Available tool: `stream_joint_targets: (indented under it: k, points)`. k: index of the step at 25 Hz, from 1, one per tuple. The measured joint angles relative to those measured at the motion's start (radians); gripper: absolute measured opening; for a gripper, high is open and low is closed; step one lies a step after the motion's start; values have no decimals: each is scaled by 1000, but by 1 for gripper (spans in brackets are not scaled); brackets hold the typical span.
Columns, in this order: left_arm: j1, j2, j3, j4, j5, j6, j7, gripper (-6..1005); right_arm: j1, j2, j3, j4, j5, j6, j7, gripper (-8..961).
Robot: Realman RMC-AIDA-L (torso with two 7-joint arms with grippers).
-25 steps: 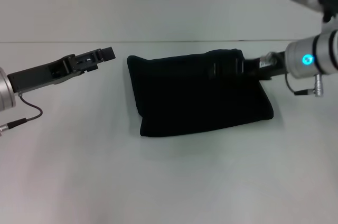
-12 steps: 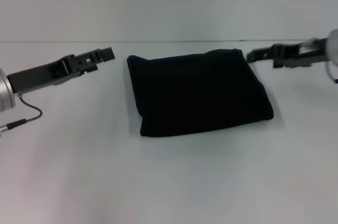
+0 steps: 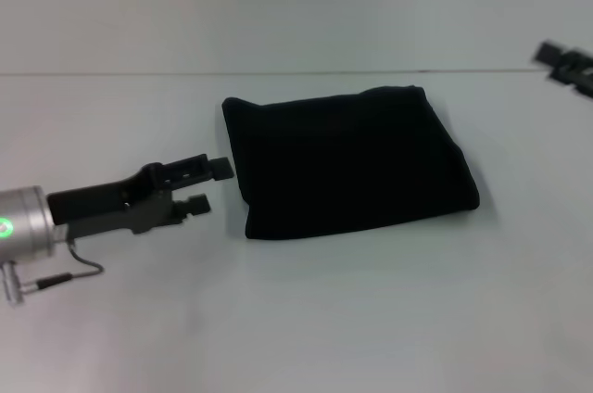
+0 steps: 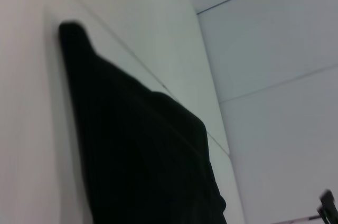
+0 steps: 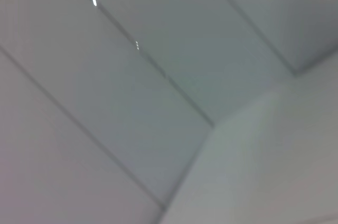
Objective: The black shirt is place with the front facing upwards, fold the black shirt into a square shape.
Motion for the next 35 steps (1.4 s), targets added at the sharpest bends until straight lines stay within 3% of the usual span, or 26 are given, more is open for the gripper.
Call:
stream_joint_targets:
  k: [6, 9, 16, 35]
  points:
    - [3, -51, 2, -46, 5, -100, -100, 883, -44, 4, 86, 38, 40, -40, -39, 927]
    - [-6, -65, 2, -75, 8, -158, -111, 882, -41, 4, 98, 38, 43, -45, -40, 927]
    - [-38, -78, 4, -123, 19, -242, -120, 881, -28, 5, 102, 39, 46, -44, -56, 927]
    - [-87, -83, 29, -183, 42, -354, -110, 850, -28, 6, 129, 55, 52, -52, -67, 928]
